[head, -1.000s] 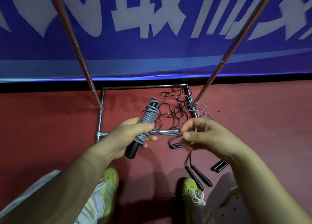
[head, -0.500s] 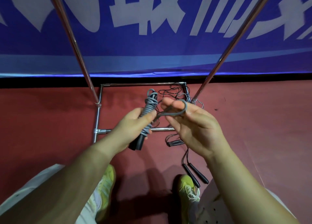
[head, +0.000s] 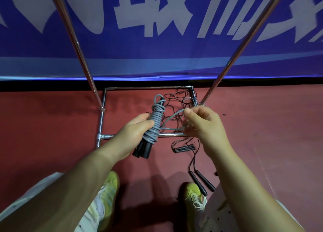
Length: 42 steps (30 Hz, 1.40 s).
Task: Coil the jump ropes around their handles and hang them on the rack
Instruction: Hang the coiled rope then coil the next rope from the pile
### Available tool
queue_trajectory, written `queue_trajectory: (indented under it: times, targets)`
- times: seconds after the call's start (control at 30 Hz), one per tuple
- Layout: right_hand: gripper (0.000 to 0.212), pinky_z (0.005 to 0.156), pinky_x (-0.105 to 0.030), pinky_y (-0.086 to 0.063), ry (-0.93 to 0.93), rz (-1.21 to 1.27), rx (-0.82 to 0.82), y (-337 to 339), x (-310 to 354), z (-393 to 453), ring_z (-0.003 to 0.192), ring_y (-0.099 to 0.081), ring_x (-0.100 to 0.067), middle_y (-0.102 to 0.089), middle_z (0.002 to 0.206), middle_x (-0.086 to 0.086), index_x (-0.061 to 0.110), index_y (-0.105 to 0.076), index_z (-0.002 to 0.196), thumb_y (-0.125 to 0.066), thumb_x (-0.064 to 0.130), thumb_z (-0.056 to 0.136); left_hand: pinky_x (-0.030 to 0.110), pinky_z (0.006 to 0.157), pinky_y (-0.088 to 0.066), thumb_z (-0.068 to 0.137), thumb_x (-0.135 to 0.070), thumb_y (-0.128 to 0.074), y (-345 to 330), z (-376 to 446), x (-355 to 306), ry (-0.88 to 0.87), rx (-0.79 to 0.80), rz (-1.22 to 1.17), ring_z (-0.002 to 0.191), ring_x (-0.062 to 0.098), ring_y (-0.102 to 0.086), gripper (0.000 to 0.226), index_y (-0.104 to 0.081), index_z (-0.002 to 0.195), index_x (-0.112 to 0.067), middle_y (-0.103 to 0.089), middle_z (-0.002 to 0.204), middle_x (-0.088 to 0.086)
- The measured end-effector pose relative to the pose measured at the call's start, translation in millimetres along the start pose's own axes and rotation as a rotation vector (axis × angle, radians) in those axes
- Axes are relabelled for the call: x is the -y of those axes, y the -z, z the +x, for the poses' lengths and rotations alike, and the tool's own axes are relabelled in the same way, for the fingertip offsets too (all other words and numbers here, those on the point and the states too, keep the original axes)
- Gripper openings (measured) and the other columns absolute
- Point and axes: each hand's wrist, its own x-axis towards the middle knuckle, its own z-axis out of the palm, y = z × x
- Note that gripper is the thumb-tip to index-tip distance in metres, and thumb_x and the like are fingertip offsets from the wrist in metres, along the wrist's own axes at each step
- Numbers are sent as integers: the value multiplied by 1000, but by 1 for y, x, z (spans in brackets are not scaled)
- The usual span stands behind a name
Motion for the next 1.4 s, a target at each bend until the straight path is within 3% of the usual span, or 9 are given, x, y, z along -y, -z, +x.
queue_trajectory:
  times: [0.2,0.33,0.6,0.8,0.97,1.07,1.17,1.27,1.4]
  targets:
    - [15,85,-33,-45,-46,425,133,-1,-7,2,82,-58,-21,-72,85,-6,12,-65,58,-76,20,64,23,68,-50,96,-3,-45,-3,3,-4,-24,-7,-49,70,10,-62,18,-60,97,-13,-66,77,1]
    - [31,93,-33,-53,-84,863,412,-5,-6,-1,110,-64,-28,-72,103,-15,5,-74,76,-85,27,59,20,64,-50,85,-4,-62,-12,2,-4,-33,64,-1,69,7,-62,15,-59,97,-13,-64,82,2]
    - [7,73,-25,-57,35,380,127,-13,2,-8,75,-69,-14,-73,76,-3,10,-72,78,-67,6,81,26,59,-49,59,-18,-65,-11,0,-2,-18,61,149,63,12,-61,31,-62,90,-17,-63,73,1]
    - [16,76,-36,-55,167,-200,-78,-15,0,-7,69,-67,-11,-69,70,6,21,-60,91,-69,9,85,44,79,-55,64,-24,-72,-15,4,9,3,52,198,88,27,-69,54,-55,115,-22,-69,102,11]
    - [41,82,-31,-49,172,-591,-11,-12,-3,-5,86,-66,-10,-70,85,8,20,-57,125,-69,24,86,6,69,-46,82,-9,-69,-16,2,7,-81,56,466,66,-22,-53,81,-27,145,-39,-51,94,-23]
    - [47,86,-34,-48,162,-710,22,-10,-2,-3,97,-65,-17,-72,97,2,17,-54,132,-67,27,88,-1,65,-40,82,-12,-69,-14,-1,5,-103,84,587,62,-24,-47,84,-23,144,-46,-53,96,-23]
    - [42,83,-31,-48,166,-774,51,-7,-1,-1,97,-65,-19,-72,101,-2,16,-58,128,-65,28,89,5,71,-44,82,-16,-69,-12,-5,0,-146,126,675,78,-9,-52,80,-25,139,-51,-53,115,-13]
    - [34,78,-32,-48,140,-828,95,-5,-1,-1,92,-66,-22,-71,98,-3,17,-63,120,-66,27,88,33,87,-53,74,-35,-67,-10,-8,-2,-145,177,792,99,20,-65,71,-28,127,-62,-58,119,-7]
    - [5,64,-37,-50,154,-709,95,-5,-6,-1,66,-66,-26,-65,73,3,20,-64,91,-67,20,87,44,69,-57,68,-38,-63,-6,-11,-6,-129,235,814,70,16,-67,69,-29,122,-63,-60,108,-3]
